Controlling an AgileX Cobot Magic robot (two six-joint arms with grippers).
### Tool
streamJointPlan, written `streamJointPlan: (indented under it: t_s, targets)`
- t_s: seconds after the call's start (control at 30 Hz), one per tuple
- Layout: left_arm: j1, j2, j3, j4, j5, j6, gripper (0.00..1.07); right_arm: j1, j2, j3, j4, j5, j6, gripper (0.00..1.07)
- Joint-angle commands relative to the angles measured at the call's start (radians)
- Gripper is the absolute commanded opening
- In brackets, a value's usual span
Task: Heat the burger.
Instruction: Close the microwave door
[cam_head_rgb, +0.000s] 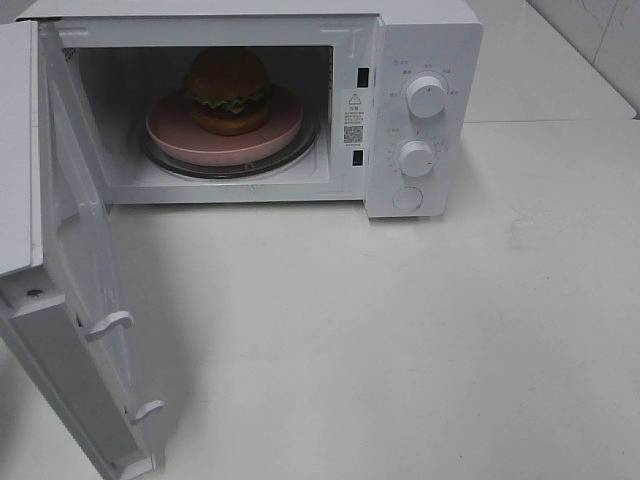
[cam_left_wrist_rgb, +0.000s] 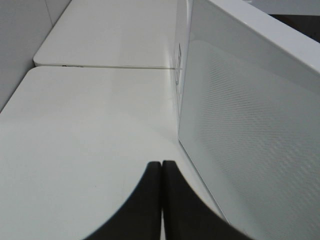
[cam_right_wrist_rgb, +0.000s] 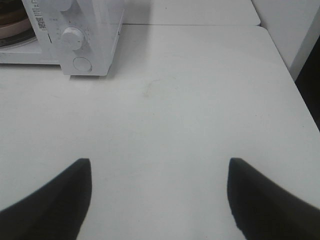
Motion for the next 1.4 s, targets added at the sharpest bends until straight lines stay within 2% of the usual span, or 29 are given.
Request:
streamJointPlan:
  t_s: [0.03,0.23,0.27,0.33,0.37,0.4,0.43,0.5,0.53,0.57,0.6,0.7,0.73,0.83,0.93,1.2,1.4]
  targets:
    - [0.005,0.053,0.033,-0.013,-0.153,0.004,0.0,-0.004,-0.028,0.004,0.001,0.0,-0.016,0.74]
    - [0.005,0.14,0.069,0.013,-0.293,-0.01,0.0,-0.004,-0.028,0.004,0.001,0.0,-0.016,0.74]
    - [0.005,0.175,0.074,0.045,-0.338,-0.052,0.0,-0.004,-0.028,0.004,0.001,0.0,-0.016,0.74]
    - [0.005,0.189,0.075,0.066,-0.362,-0.073,0.0,-0.004,-0.028,0.004,0.001,0.0,-0.016,0.74]
    - [0.005,0.223,0.075,0.147,-0.402,-0.133,0.0,-0.004,-0.028,0.004,0.001,0.0,-0.016,0.74]
    - [0.005,0.24,0.075,0.199,-0.428,-0.167,0.0,-0.004,-0.028,0.004,0.001,0.0,-0.016,0.74]
    - [0.005,0.24,0.075,0.199,-0.428,-0.167,0.0,-0.004,-0.028,0.004,0.001,0.0,-0.016,0.74]
    - [0.005,0.303,0.075,0.409,-0.532,-0.305,0.0,-0.004,-0.028,0.004,0.001,0.0,-0.016,0.74]
    - [0.005,0.303,0.075,0.409,-0.532,-0.305,0.0,-0.004,-0.028,0.004,0.001,0.0,-0.016,0.74]
    - [0.005,0.321,0.075,0.466,-0.558,-0.345,0.0,-0.004,-0.028,0.004,0.001,0.0,-0.016,0.74]
    - [0.005,0.356,0.075,0.576,-0.612,-0.419,0.0,-0.004,-0.028,0.004,0.001,0.0,-0.016,0.74]
    - [0.005,0.377,0.075,0.626,-0.644,-0.449,0.0,-0.004,-0.028,0.004,0.001,0.0,-0.016,0.74]
    - [0.005,0.425,0.075,0.7,-0.71,-0.479,0.0,-0.004,-0.028,0.004,0.001,0.0,-0.016,0.74]
    - [0.005,0.495,0.075,0.769,-0.808,-0.483,0.0,-0.004,-0.028,0.004,0.001,0.0,-0.016,0.74]
    - [0.005,0.555,0.075,0.774,-0.875,-0.483,0.0,-0.004,-0.028,0.004,0.001,0.0,-0.016,0.74]
    - [0.002,0.653,0.073,0.768,-0.983,-0.483,0.0,-0.004,-0.028,0.004,0.001,0.0,-0.016,0.74]
    - [-0.083,0.689,0.07,0.698,-0.987,-0.462,0.0,-0.004,-0.028,0.004,0.001,0.0,-0.016,0.74]
